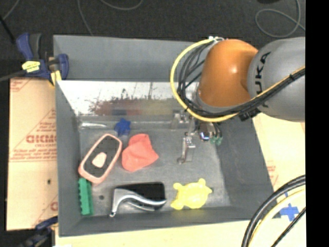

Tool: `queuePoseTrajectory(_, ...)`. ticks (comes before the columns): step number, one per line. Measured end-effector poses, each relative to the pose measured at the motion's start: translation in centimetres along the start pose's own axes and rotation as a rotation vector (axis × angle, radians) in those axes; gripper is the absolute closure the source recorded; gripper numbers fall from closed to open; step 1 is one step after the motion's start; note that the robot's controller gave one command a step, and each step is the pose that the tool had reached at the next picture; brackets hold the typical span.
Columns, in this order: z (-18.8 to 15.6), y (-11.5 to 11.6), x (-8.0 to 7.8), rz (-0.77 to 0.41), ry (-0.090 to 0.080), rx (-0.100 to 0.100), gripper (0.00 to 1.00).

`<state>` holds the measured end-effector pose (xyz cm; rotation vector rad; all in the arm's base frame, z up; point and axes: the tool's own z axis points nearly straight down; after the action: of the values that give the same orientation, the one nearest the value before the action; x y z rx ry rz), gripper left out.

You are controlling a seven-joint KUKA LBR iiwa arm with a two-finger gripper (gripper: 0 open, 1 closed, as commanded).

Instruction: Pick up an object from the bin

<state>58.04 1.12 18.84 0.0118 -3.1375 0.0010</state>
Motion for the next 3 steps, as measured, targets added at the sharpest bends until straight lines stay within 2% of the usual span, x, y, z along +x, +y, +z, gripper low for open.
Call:
queuePoseTrajectory(1,-0.5,0.0,-0.1,0.0,-0.008,0.0,0.0)
queuePoseTrajectory(2,4.0,2.7,0.6,-0.027,-0.014,0.001,0.0)
queuePoseTrajectory(3,5.5,3.6,0.9,-0.042,-0.008,0.001,0.0)
